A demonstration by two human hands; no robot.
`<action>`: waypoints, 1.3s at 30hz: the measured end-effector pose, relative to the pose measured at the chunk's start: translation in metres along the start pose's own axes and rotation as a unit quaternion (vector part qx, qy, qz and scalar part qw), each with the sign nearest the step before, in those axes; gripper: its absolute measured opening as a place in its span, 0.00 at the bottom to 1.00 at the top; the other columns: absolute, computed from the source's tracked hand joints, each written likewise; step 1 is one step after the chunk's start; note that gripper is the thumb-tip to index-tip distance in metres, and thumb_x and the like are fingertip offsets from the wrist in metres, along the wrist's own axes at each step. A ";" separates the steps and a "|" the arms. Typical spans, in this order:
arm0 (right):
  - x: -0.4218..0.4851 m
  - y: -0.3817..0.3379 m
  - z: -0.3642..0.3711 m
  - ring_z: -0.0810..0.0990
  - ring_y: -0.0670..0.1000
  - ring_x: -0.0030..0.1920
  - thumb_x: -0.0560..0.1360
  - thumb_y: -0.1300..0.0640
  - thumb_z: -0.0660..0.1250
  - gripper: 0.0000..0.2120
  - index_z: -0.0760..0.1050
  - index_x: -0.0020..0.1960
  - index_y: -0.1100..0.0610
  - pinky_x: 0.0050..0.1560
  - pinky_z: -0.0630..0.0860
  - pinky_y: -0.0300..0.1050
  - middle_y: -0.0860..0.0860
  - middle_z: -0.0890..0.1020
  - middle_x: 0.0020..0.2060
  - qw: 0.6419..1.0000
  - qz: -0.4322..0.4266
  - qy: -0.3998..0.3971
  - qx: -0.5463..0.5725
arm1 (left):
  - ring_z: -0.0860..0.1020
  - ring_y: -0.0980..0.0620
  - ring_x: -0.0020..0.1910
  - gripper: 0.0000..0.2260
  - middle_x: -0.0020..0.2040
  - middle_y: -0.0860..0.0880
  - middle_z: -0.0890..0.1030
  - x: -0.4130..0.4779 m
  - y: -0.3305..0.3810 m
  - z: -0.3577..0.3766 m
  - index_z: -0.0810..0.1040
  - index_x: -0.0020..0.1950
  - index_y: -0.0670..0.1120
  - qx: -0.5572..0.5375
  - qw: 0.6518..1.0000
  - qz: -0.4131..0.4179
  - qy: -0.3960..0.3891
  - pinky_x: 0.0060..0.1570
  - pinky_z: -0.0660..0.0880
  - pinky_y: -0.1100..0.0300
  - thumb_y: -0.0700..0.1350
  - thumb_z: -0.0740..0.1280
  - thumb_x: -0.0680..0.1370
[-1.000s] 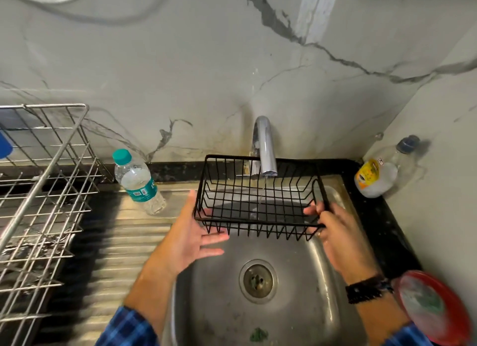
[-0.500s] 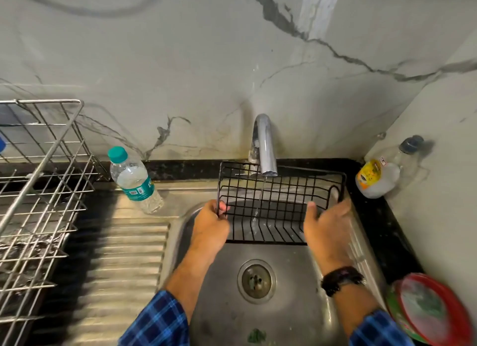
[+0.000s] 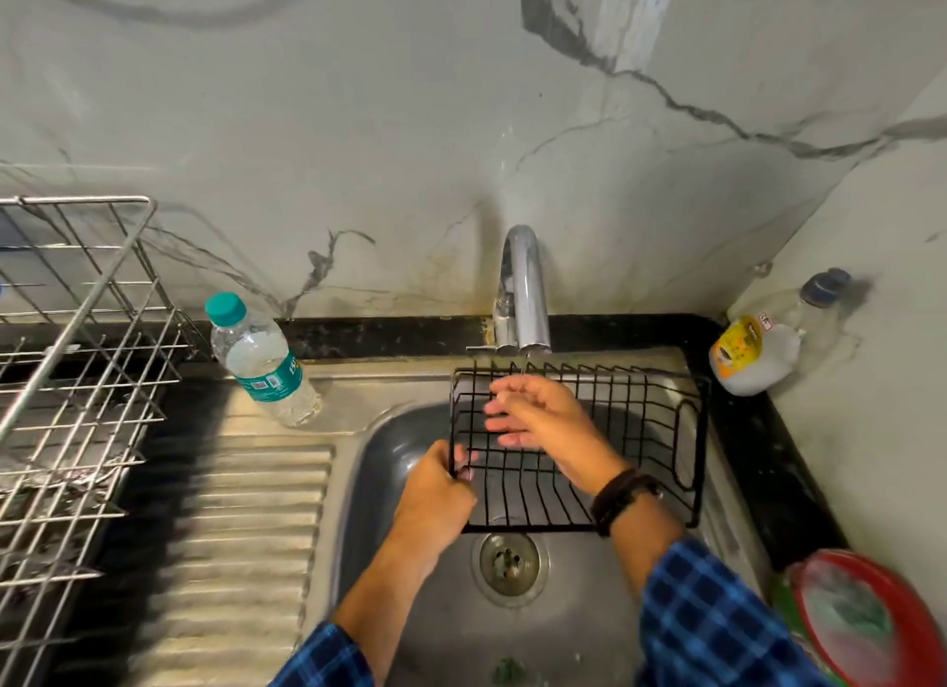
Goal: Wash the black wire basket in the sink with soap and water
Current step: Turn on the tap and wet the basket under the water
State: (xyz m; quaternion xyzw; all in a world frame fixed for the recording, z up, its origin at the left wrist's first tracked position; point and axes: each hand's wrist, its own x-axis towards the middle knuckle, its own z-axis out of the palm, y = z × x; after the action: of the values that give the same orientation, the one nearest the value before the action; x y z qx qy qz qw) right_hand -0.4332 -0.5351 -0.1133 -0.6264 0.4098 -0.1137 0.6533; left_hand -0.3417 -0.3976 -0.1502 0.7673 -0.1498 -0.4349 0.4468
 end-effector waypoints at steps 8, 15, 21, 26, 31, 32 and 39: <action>0.001 0.015 -0.023 0.85 0.54 0.54 0.84 0.63 0.51 0.18 0.79 0.59 0.62 0.57 0.80 0.48 0.59 0.85 0.55 0.967 0.104 0.014 0.233 | 0.76 0.52 0.45 0.23 0.42 0.54 0.80 -0.005 -0.006 0.000 0.77 0.37 0.63 -0.001 1.000 -0.005 -0.011 0.60 0.77 0.41 0.34 0.59 0.75; -0.012 0.030 -0.028 0.87 0.52 0.48 0.81 0.55 0.65 0.09 0.82 0.53 0.58 0.53 0.80 0.48 0.54 0.88 0.47 0.962 0.182 0.095 0.179 | 0.78 0.51 0.56 0.13 0.57 0.49 0.82 -0.008 -0.012 0.011 0.75 0.46 0.51 -0.050 0.997 -0.063 -0.020 0.51 0.81 0.52 0.34 0.58 0.80; -0.023 0.032 -0.037 0.80 0.51 0.45 0.77 0.57 0.66 0.13 0.77 0.61 0.59 0.42 0.74 0.43 0.57 0.83 0.50 0.904 0.065 0.418 0.057 | 0.78 0.50 0.53 0.15 0.56 0.50 0.82 -0.007 -0.007 -0.005 0.70 0.41 0.50 -0.059 0.997 -0.058 0.000 0.55 0.80 0.48 0.30 0.56 0.77; -0.025 0.021 0.025 0.37 0.63 0.79 0.79 0.45 0.64 0.44 0.37 0.81 0.55 0.76 0.51 0.59 0.61 0.35 0.79 0.924 0.075 0.250 -0.280 | 0.78 0.51 0.45 0.11 0.46 0.47 0.81 -0.010 0.007 0.007 0.73 0.44 0.51 -0.017 0.999 -0.014 -0.044 0.55 0.80 0.43 0.34 0.61 0.77; -0.032 0.036 0.033 0.31 0.57 0.78 0.85 0.48 0.51 0.31 0.38 0.81 0.46 0.76 0.49 0.64 0.52 0.27 0.77 0.908 -0.029 0.022 -0.416 | 0.79 0.48 0.44 0.09 0.43 0.45 0.81 -0.010 0.009 0.004 0.73 0.43 0.48 -0.046 0.999 -0.008 0.006 0.50 0.81 0.45 0.33 0.62 0.74; -0.040 0.039 0.020 0.37 0.53 0.80 0.85 0.48 0.50 0.27 0.44 0.81 0.44 0.76 0.54 0.63 0.48 0.31 0.78 0.886 -0.062 -0.016 -0.459 | 0.78 0.47 0.48 0.12 0.46 0.46 0.81 -0.009 0.008 -0.002 0.72 0.42 0.48 -0.072 0.997 -0.022 0.022 0.54 0.80 0.42 0.30 0.61 0.73; -0.067 0.026 -0.049 0.72 0.47 0.70 0.84 0.43 0.50 0.20 0.77 0.64 0.48 0.63 0.73 0.45 0.42 0.63 0.78 0.817 -0.042 0.064 -0.571 | 0.79 0.43 0.61 0.18 0.59 0.42 0.82 -0.006 0.003 -0.022 0.68 0.42 0.48 -0.190 0.979 -0.056 0.050 0.59 0.77 0.40 0.25 0.56 0.76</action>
State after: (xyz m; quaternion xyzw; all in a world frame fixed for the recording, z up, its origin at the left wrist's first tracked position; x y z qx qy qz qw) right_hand -0.5185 -0.5211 -0.1052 -0.8950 0.4153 0.0735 0.1451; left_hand -0.3270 -0.3827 -0.1397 0.6964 0.0014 -0.4407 0.5664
